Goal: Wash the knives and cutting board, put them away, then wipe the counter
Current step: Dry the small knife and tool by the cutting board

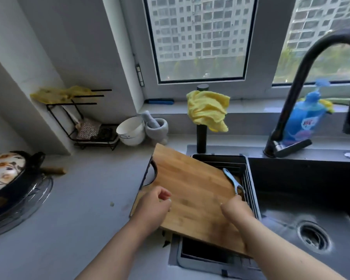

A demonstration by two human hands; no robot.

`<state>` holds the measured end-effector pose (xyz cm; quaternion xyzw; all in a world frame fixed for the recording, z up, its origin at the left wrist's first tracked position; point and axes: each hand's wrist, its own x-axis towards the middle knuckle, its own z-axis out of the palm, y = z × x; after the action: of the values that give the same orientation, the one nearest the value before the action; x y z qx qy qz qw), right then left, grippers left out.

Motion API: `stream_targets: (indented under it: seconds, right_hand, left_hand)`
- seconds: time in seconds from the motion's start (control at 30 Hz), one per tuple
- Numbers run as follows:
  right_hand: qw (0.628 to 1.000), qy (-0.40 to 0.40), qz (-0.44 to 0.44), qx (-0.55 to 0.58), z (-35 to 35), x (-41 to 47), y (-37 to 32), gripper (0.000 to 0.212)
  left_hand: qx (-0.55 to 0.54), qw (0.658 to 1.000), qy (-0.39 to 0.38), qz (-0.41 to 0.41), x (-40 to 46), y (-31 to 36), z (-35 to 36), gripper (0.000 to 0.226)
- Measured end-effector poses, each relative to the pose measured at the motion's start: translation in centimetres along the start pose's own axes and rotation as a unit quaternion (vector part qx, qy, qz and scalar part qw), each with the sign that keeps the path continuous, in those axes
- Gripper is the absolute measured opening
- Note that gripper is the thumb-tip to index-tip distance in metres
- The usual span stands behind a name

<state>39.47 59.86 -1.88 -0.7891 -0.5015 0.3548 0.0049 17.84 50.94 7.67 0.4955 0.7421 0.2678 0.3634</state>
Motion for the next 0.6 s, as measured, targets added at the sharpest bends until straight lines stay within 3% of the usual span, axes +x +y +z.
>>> stream_targets:
  seconds: [0.13, 0.27, 0.6]
  right_hand:
    - [1.000, -0.009, -0.015, -0.018, 0.6, 0.5, 1.6, 0.043]
    - [0.995, -0.024, -0.002, -0.094, 0.2, 1.3, 1.6, 0.056]
    - [0.999, 0.038, -0.030, -0.025, 1.3, 1.6, 2.8, 0.034]
  left_hand:
    - [0.007, 1.000, -0.014, 0.001, 0.8, 0.8, 2.0, 0.011]
    - [0.004, 1.000, -0.026, -0.008, 1.4, 1.2, 3.4, 0.010]
    - [-0.003, 0.999, -0.037, -0.004, 1.6, 2.1, 4.7, 0.011]
